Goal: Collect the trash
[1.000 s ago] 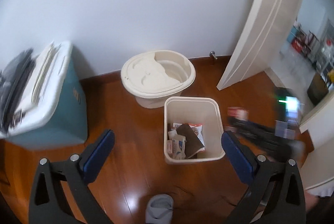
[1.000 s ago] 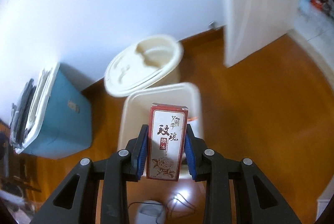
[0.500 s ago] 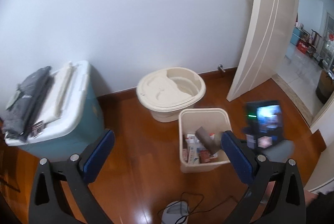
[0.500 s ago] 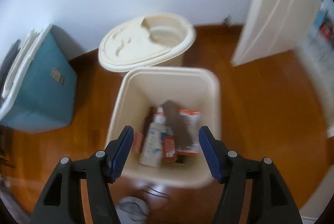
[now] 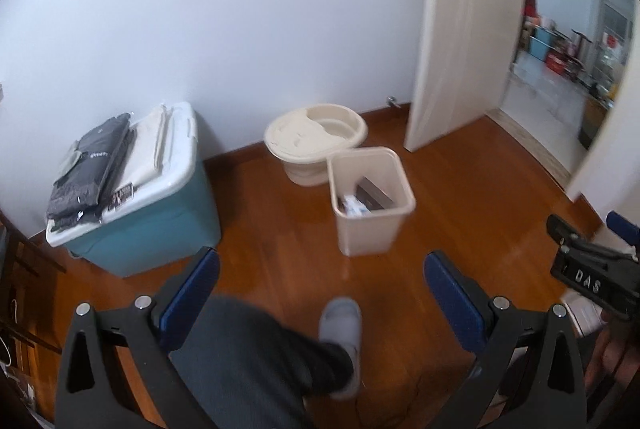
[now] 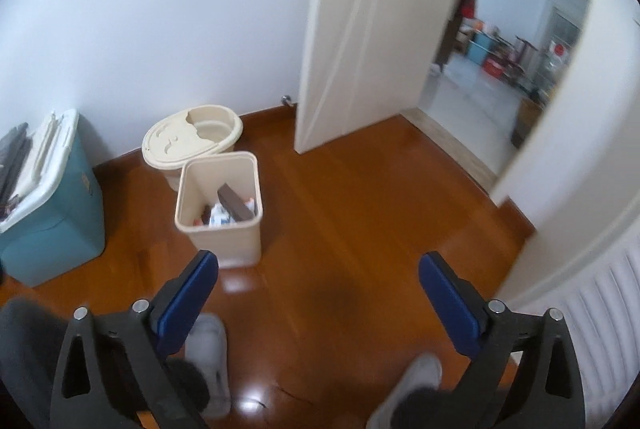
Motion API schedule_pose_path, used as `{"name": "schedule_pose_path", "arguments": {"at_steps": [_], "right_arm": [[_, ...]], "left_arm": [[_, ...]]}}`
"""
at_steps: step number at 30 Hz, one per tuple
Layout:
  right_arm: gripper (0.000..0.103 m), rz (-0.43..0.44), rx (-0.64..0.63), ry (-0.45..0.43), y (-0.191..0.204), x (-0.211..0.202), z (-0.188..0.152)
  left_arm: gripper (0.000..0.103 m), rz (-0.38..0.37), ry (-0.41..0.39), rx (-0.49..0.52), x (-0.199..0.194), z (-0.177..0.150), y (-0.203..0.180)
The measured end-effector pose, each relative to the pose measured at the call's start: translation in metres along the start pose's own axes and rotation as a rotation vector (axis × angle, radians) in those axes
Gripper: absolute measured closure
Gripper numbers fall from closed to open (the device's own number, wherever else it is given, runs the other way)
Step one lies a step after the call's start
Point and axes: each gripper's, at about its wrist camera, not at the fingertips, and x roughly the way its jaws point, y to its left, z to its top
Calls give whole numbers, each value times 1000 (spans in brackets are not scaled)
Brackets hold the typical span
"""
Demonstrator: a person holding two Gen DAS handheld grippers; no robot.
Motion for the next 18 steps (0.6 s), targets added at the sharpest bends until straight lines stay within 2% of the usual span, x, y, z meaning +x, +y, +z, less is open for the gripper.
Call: {"name": "schedule_pose_path", "arguments": {"at_steps": [4,9,15,18], "right_arm": [[0,9,73,11,-21,-55,-49],[0,32,91,14,-25,-98,-94],[0,49,42,5,-8,-114,-103],[0,44,27,-20,-4,-123,-101]], "left_arm": [[0,-41,-14,12,-31,-32,-6],[0,-48,64,26,-30,-61,-12],[0,-4,33,9,-50,-70,-11],[0,-12,25,-34,-57,-71,-7]]}}
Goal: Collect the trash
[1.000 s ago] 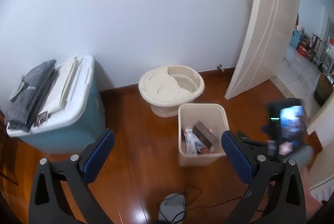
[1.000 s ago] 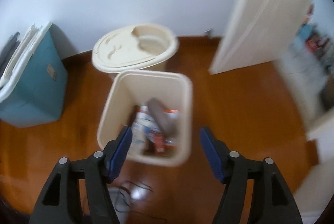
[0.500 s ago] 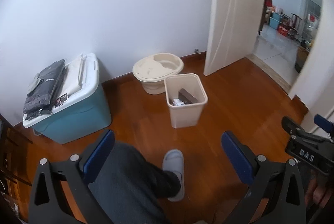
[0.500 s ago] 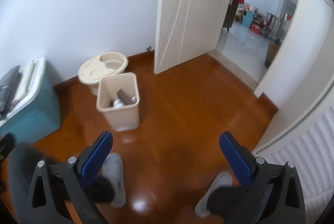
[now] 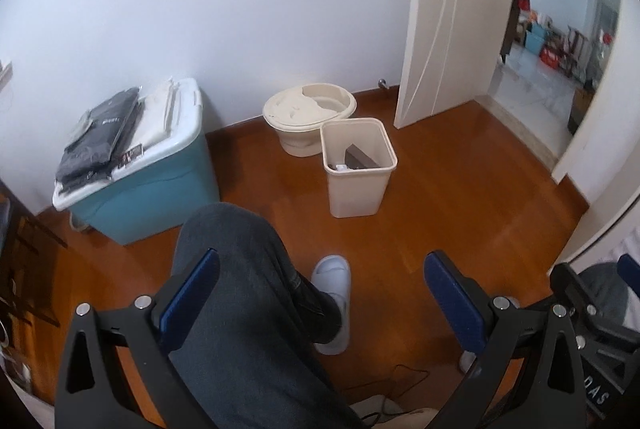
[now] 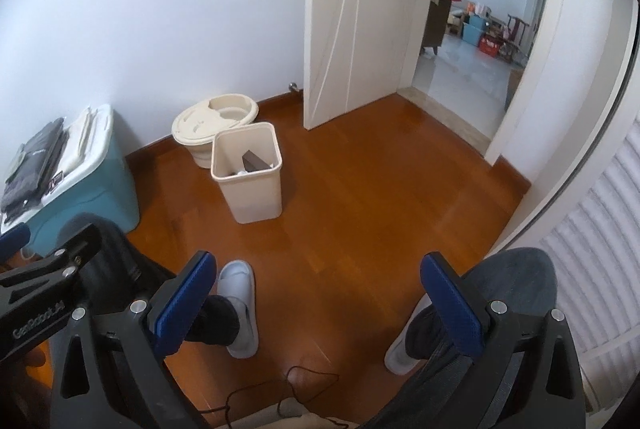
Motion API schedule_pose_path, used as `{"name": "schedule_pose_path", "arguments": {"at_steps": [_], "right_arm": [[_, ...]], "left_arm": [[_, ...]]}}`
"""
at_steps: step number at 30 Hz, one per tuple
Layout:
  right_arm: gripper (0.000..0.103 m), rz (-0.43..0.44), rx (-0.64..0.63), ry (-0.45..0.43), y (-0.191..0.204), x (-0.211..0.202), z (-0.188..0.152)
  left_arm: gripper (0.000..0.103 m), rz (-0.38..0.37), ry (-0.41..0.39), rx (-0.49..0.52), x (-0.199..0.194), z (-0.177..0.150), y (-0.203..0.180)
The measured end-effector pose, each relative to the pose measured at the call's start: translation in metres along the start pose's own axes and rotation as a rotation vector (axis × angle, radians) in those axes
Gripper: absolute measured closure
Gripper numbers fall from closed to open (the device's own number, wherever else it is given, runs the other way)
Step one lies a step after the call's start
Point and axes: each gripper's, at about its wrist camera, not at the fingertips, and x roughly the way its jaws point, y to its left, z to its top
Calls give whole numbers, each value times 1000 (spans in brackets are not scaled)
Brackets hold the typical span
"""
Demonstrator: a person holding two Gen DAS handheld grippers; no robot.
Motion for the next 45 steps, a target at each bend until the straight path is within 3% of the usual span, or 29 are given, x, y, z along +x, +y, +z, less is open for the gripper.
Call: {"name": "schedule_pose_path", "arguments": {"at_steps": [6,13,45], "right_arm": [[0,-6,30,-71,-9,-19,4],[0,-26,48,-65,-19,-17,4],[0,-15,38,-48,-16,-1,5]], "left_arm": [[0,59,-38,-20,-8,-2,0],[0,83,-65,-22,-9,0,0],[0,80,-56,-10,-4,2,-5]]}}
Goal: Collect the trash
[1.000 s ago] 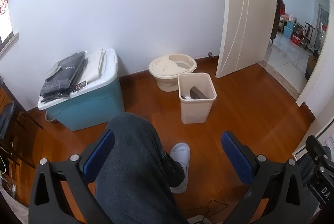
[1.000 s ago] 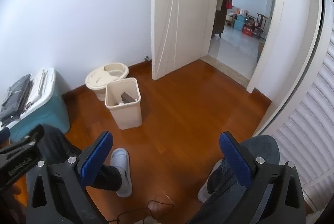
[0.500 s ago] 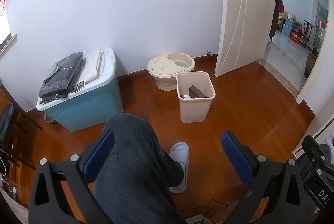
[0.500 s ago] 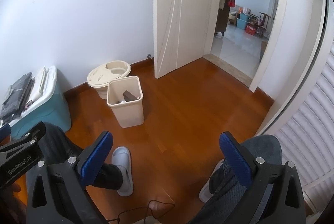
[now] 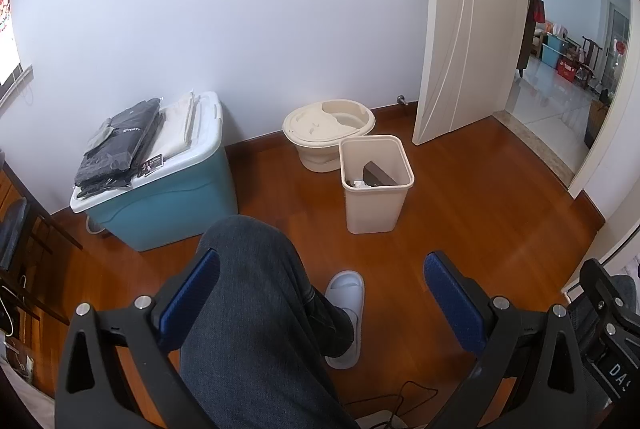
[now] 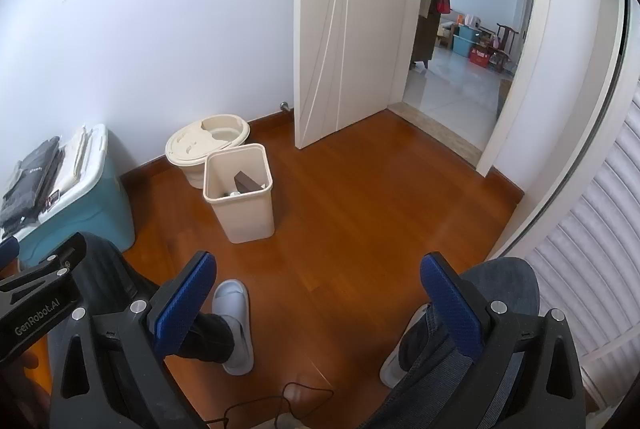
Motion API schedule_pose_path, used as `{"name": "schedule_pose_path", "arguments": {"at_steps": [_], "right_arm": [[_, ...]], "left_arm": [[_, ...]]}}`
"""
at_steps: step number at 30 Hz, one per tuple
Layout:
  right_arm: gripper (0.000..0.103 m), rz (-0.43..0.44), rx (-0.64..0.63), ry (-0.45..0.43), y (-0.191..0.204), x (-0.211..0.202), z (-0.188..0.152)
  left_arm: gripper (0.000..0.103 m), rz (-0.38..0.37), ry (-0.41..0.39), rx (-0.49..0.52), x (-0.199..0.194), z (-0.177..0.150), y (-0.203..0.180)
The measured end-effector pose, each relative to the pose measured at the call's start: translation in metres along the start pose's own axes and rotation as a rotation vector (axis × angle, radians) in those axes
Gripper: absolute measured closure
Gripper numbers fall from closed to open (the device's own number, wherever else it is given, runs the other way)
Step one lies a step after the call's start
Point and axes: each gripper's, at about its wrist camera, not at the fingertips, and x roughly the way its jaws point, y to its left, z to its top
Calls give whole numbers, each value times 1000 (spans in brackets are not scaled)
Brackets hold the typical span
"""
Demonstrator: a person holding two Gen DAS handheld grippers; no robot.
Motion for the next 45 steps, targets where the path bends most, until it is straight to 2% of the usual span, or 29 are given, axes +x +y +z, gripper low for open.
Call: {"name": "schedule_pose_path", "arguments": {"at_steps": [15,24,45], "right_arm": [[0,-9,9,0,-4,2,-6],[0,-43,18,-8,-12,0,-4],[0,-36,21,-2,-21,1,-2]], "left_arm": [[0,-3,2,4,2,0,3],[0,-6,0,6,2,1,4],[0,-5,1,17,3,3,3]]}}
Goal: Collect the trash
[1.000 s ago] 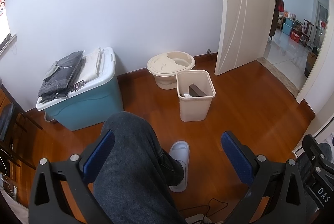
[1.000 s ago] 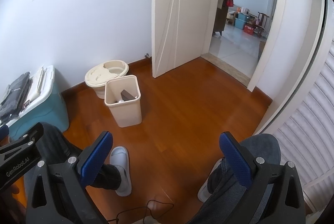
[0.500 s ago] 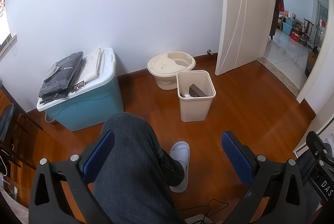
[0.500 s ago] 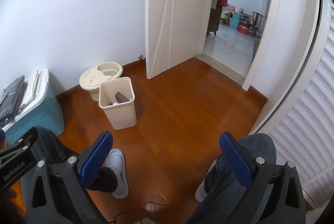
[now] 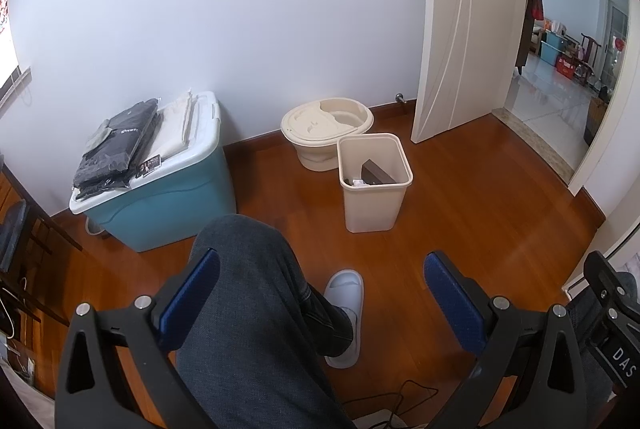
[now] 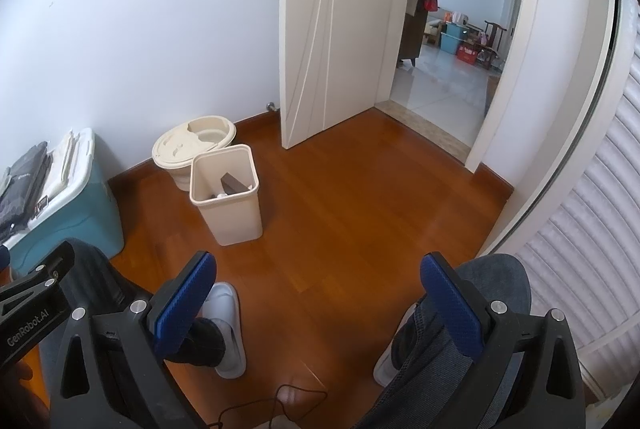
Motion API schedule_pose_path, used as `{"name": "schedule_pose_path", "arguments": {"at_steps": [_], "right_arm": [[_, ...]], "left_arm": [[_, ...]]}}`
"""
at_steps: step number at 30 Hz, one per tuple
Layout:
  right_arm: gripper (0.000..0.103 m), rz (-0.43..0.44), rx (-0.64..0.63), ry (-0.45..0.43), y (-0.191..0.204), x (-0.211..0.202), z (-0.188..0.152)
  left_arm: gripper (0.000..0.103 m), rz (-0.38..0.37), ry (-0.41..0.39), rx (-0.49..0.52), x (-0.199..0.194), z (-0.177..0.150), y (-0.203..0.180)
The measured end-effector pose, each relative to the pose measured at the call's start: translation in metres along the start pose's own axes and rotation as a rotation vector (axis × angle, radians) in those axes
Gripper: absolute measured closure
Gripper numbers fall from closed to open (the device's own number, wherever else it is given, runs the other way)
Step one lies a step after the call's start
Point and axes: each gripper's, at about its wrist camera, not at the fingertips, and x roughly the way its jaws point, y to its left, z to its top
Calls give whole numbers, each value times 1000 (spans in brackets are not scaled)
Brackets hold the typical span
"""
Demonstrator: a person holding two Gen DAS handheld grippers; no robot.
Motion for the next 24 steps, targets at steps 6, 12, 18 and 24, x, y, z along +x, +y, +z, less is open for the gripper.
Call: {"name": "schedule_pose_path", "arguments": {"at_steps": [6,12,18,24], "right_arm": [[0,1,-1,2,-2,0,1],[0,4,-2,2,-5,1,1],[0,5,-2,3,-6,3,1],[0,7,-4,3,-5,4,1]], "left_arm": [[0,-4,-19,21,-3,2,-5],[0,-15,-13,23,0,5,-3],[0,-3,-93,-42,-14,3,4],[0,-61,-98,-46,-18,0,2]]}}
